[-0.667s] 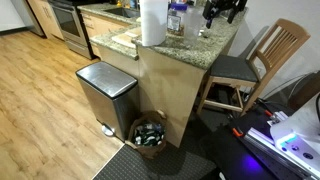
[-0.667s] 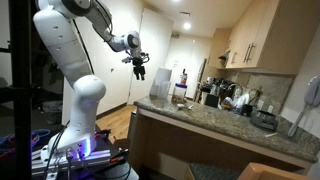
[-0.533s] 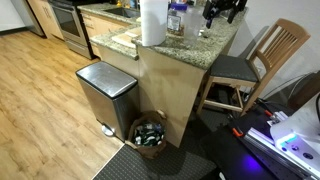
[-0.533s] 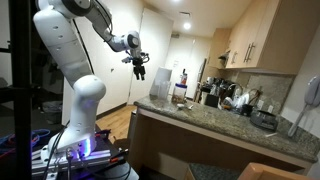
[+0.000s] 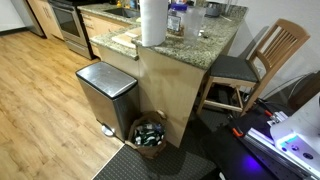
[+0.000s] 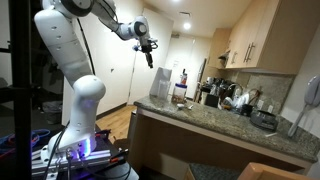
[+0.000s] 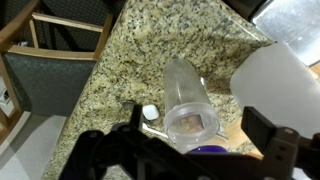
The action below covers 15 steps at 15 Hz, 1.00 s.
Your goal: Pick up the colourless cup and move it slightly to the right.
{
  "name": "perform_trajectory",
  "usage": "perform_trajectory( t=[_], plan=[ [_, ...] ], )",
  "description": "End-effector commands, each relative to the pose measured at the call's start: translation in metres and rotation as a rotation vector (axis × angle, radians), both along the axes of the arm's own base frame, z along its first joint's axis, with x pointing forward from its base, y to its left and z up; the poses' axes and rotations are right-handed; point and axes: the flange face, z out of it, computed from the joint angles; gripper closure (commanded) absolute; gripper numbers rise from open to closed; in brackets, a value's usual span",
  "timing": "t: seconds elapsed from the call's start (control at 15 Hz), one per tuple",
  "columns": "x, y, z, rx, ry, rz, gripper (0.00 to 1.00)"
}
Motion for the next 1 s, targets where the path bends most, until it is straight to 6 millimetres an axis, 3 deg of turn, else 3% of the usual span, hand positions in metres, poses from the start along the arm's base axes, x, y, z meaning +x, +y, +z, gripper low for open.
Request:
perform_trajectory(
  t=[0.0,0.13,0.4,0.73,0.8,0.93],
  plan=[
    [0.003,-0.004,0.004,0.008,-0.005,-0.015,0.0],
    [0.009,-0.01,-0.003,-0.011,-0.004,-0.048,0.0],
    [0.052,-0.049,-0.003,0.153,-0.014,-0.273,0.0],
    [0.095,-0.083,-0.016,0.317,-0.018,-0.51,0.0],
    [0.074,-0.077,-0.011,0.255,-0.018,-0.442,0.0],
    [0.081,-0.081,-0.016,0.259,-0.01,-0.455,0.0]
  ],
)
